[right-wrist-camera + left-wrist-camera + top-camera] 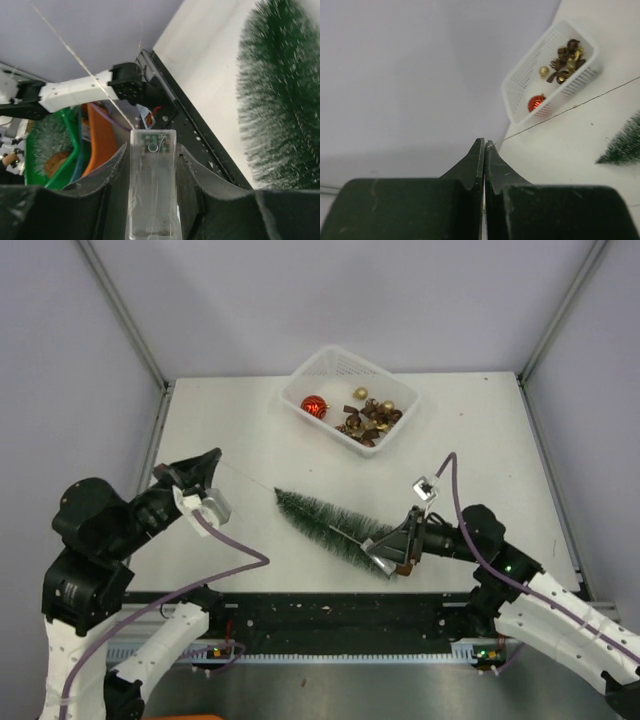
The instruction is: Decorate the small christmas tree
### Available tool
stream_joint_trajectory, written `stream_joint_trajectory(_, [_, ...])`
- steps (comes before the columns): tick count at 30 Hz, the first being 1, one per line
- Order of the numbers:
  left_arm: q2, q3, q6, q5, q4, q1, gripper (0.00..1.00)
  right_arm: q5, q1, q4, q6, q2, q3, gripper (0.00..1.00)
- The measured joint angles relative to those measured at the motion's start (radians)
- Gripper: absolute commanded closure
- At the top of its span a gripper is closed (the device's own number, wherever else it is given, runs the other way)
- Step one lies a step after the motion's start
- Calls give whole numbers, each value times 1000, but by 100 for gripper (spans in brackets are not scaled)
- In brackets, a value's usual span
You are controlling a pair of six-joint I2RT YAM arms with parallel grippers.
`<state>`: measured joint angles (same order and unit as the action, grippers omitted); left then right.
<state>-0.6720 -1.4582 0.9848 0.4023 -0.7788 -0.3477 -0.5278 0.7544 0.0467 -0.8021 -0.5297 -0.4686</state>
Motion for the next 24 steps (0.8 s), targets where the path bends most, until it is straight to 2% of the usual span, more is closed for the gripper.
stream_joint_trajectory(3, [0,68,-38,14,-36,0,100,70,60,6,15,-16,84,100])
stream_joint_trajectory(4, [0,82,-49,21,-51,0,100,90,77,8,20,-27,102,96])
stream_joint_trajectory(6, [0,96,-76,33,-72,0,100,117,96,7,30,-53,119,65])
stream_joint_trajectory(8, [0,101,-98,51,-87,0,100,139,104,1,42,-79,127,41])
stream_joint_trajectory(12, [0,101,-140,62,-79,5,100,188,108,89,77,-107,129,17])
stream_joint_trajectory(16, [-2,104,-191,100,-80,6,100,238,108,214,100,-90,128,14])
stream_joint_trajectory(24, [-34,119,-306,171,-83,6,100,431,108,462,77,13,21,28])
